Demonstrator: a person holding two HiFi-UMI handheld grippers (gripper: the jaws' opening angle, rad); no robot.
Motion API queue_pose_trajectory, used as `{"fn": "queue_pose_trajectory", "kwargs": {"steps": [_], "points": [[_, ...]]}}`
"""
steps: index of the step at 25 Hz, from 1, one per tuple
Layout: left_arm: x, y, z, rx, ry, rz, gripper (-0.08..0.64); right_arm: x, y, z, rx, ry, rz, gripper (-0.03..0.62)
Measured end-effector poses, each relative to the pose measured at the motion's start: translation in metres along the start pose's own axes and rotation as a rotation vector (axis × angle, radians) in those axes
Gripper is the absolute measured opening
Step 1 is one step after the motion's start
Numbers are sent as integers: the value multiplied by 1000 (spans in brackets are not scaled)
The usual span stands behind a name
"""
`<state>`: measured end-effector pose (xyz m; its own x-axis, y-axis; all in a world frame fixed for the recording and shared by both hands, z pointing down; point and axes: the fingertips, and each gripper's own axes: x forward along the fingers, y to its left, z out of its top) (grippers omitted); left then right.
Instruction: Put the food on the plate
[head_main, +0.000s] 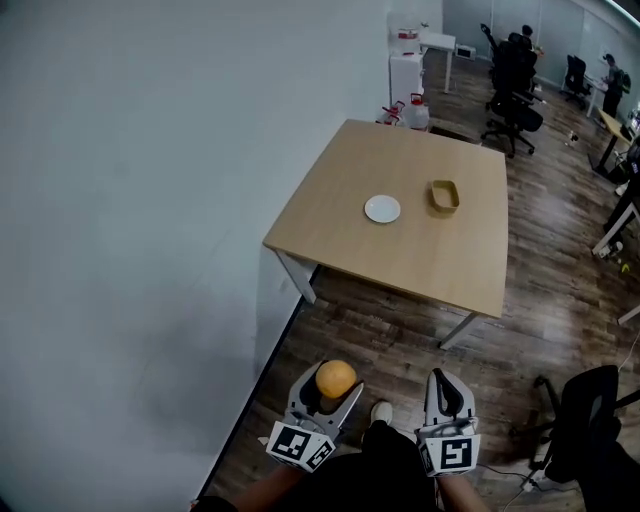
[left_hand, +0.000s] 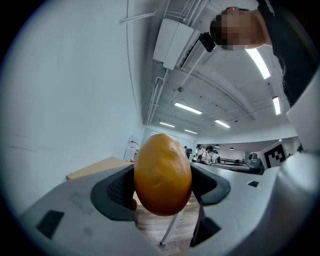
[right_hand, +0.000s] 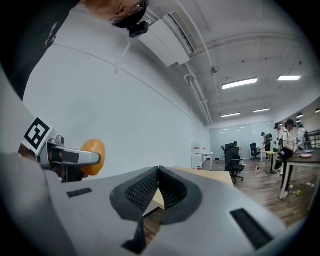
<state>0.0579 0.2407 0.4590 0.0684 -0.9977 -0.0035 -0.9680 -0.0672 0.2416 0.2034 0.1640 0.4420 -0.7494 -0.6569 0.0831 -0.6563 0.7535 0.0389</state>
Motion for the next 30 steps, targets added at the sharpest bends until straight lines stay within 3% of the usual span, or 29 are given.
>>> {"fn": "queue_pose_trajectory", "kwargs": {"steps": [5, 8, 14, 25, 30], "points": [[60, -7, -2, -7, 19, -9, 324, 29, -65, 4, 3, -63, -46, 60], [85, -11, -2, -15, 25, -17, 324, 44, -86, 0, 12, -43, -56, 60], [107, -11, -1, -2, 18, -15, 324, 59, -93, -2, 126, -55, -27, 60], [136, -10, 7, -57, 52, -14, 324, 82, -125, -15, 180, 7, -45, 60], [141, 10, 0, -150, 70, 1, 324, 90, -123, -19, 202, 23, -15, 60]]}}
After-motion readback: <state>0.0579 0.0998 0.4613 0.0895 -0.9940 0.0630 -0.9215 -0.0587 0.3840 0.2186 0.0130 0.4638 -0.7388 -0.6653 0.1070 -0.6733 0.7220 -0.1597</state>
